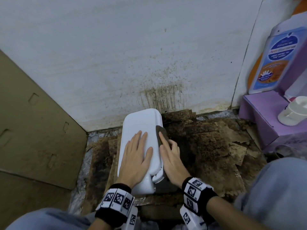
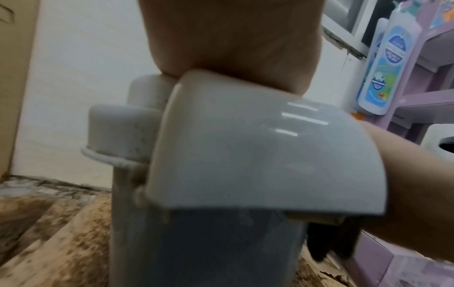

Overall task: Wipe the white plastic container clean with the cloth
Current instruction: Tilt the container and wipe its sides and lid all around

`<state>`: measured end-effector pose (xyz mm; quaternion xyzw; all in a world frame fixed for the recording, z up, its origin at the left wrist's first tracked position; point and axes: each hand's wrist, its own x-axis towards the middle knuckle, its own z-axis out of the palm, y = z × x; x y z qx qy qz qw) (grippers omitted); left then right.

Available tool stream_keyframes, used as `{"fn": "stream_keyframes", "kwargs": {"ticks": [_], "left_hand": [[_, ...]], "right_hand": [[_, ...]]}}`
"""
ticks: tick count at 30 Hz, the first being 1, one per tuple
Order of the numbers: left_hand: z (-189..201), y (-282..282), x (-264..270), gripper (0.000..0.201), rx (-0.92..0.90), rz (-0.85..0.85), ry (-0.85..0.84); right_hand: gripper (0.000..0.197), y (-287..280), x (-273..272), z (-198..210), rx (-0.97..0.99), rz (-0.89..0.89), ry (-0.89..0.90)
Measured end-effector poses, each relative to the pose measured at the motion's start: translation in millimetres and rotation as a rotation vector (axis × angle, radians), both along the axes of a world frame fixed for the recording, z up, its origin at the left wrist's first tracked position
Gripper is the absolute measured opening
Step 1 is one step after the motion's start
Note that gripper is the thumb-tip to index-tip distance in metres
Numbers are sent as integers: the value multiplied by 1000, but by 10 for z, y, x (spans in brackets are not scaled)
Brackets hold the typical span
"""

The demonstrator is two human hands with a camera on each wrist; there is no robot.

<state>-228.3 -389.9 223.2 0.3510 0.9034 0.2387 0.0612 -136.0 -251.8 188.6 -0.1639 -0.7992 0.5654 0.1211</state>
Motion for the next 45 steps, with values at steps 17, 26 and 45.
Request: {"fn": "stream_keyframes", "kwargs": {"ticks": [17, 26, 45], "left_hand": [[-39, -504, -334, 75, 149, 181, -79], [-63, -655, -460, 73, 124, 154, -206], [-15, -748, -491, 61, 166, 189, -252]], "right_hand": [[40, -884, -381, -258, -218, -107, 84], [55, -874, -470, -554, -68, -89, 96], [50, -700, -423, -1197, -279, -296, -254]]}}
